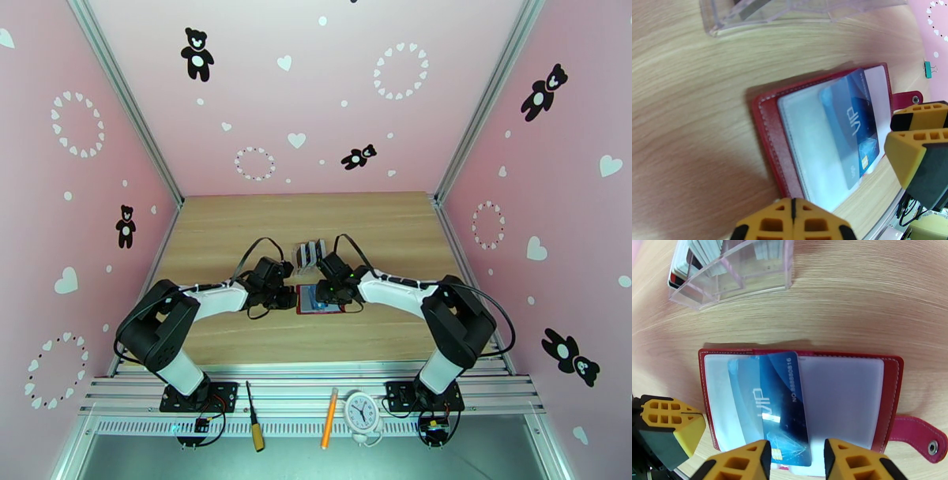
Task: Put the credit cards into the card holder
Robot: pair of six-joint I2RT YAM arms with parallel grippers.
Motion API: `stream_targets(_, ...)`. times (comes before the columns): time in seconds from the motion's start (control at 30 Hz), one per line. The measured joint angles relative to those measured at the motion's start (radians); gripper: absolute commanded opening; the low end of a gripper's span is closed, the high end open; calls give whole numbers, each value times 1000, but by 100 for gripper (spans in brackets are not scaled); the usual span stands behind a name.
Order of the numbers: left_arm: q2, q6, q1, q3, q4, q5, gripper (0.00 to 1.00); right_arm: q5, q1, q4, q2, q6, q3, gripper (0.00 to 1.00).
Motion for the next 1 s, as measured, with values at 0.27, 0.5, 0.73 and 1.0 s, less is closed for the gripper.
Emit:
stream_targets(0.27,10,0,0,0,0,0,5,-1,0,-12,49,-16,36,42)
stream_targets(0.5,25,0,0,7,-1,0,5,-6,0,-13,68,-21,48,42)
stream_targets(0.73,41,0,0,19,-5,0,5,-13,10,-14,79,-22,61,42)
stream_targets(1.0,44,0,0,23,-7,0,5,-15,35,-14,88,-21,80,43)
